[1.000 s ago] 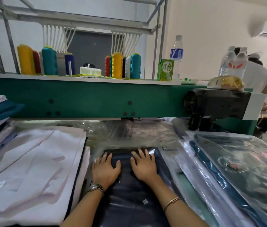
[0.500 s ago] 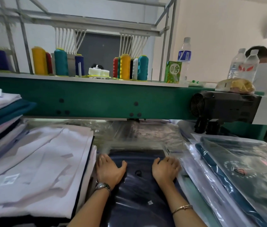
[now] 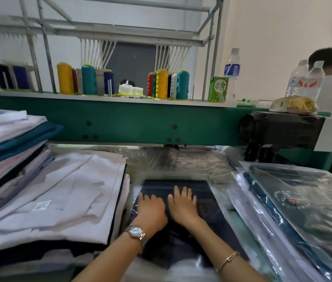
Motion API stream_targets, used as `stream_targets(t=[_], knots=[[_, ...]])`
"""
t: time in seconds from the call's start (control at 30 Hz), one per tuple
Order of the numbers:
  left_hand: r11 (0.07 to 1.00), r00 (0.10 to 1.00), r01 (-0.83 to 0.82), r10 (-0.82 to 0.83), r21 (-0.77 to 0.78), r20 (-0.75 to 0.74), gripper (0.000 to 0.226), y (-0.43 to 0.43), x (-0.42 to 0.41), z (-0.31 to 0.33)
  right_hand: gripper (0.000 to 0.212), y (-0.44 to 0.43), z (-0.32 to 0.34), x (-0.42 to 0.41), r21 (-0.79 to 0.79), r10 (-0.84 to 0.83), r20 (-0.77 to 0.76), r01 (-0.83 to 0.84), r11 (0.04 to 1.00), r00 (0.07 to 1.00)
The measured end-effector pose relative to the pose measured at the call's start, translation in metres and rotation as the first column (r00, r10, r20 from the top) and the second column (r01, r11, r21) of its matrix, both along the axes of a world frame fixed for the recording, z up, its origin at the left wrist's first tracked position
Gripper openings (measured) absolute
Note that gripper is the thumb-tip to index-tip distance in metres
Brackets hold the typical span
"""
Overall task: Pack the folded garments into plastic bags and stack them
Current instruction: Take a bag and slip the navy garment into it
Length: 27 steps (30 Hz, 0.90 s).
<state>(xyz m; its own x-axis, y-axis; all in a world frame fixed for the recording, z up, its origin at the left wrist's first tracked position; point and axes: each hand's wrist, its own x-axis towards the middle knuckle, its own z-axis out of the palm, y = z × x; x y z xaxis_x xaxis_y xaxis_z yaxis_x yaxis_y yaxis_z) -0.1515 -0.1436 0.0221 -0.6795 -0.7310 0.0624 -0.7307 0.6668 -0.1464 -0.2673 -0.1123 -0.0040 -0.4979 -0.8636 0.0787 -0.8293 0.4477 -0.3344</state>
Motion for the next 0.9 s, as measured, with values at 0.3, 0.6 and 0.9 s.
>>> stream_targets(t=[0.3, 0.6, 0.9], knots=[[0.989, 0.979, 0.049, -0.02, 0.138, -0.203, 0.064, 0.047, 0.086, -0.046, 0.053, 0.088, -0.023, 0.035, 0.195, 0.335, -0.083, -0.315, 0.929, 0.938], [1.0, 0.949, -0.002, 0.009, 0.023, -0.315, 0.06, 0.066, 0.106, -0.049, 0.06, 0.166, -0.015, 0.002, 0.203, 0.063, -0.21, -0.019, 0.979, 0.976], [0.778, 0.571, 0.478, -0.627, -0.406, -0.53, 0.019, 0.166, 0.037, -0.031, 0.022, 0.216, 0.028, -0.005, -0.323, -0.295, -0.05, 0.264, 0.909, 0.954]])
